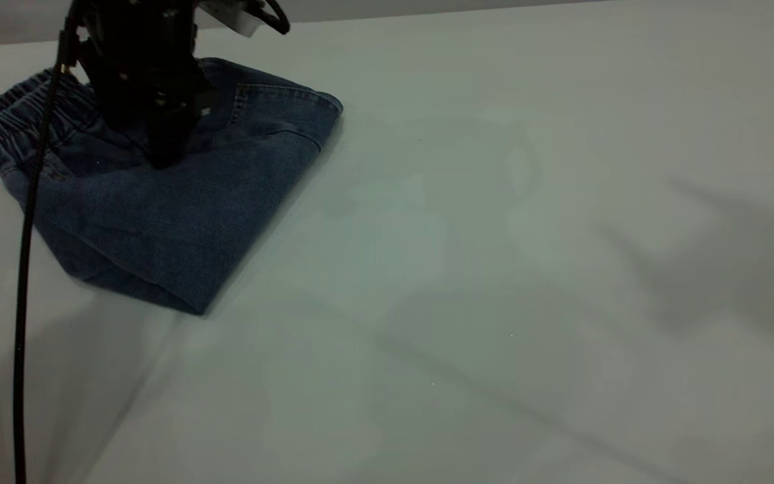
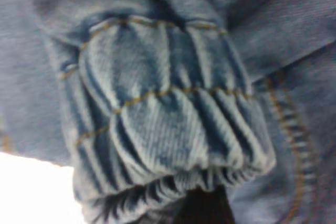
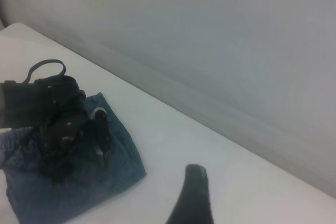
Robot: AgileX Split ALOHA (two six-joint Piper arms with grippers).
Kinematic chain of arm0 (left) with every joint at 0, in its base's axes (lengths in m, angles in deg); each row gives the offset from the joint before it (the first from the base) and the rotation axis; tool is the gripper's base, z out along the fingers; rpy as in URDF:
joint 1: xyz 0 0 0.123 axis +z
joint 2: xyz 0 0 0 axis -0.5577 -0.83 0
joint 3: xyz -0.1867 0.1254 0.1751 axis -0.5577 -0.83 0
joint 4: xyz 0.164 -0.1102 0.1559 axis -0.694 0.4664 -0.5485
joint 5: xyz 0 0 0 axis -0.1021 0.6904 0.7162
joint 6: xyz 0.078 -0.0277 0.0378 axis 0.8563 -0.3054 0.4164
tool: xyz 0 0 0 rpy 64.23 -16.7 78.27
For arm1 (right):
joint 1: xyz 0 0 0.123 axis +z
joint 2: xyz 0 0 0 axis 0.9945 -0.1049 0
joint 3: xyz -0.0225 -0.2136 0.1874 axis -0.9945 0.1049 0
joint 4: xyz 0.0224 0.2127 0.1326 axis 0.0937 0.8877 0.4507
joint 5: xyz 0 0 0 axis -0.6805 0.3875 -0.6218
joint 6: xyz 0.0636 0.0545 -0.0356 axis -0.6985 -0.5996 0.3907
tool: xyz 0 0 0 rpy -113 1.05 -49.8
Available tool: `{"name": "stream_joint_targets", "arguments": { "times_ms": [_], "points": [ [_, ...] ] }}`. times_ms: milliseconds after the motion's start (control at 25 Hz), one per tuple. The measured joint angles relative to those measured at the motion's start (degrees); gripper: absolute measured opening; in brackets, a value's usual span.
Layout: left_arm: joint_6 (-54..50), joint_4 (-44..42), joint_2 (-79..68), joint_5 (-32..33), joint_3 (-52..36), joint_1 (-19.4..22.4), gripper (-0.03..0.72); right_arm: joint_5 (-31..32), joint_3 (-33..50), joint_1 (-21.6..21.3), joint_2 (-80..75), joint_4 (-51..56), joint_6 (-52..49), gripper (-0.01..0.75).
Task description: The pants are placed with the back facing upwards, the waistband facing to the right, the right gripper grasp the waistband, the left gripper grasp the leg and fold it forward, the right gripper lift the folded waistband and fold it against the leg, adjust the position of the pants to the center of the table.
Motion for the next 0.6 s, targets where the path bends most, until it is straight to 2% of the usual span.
{"name": "stream_joint_targets", "arguments": {
  "times_ms": [320,600],
  "points": [
    [-4.54,-10.01,0.89,-0.07,0.00,2.61,0.551,0.00,0.00,0.00,-0.04,-0.04,0.00,0.552],
    [-5.53,-8.74,1.46,-0.09,0.00,2.17,0.551,0.00,0.00,0.00,-0.04,0.00,0.06,0.552]
  ]
}}
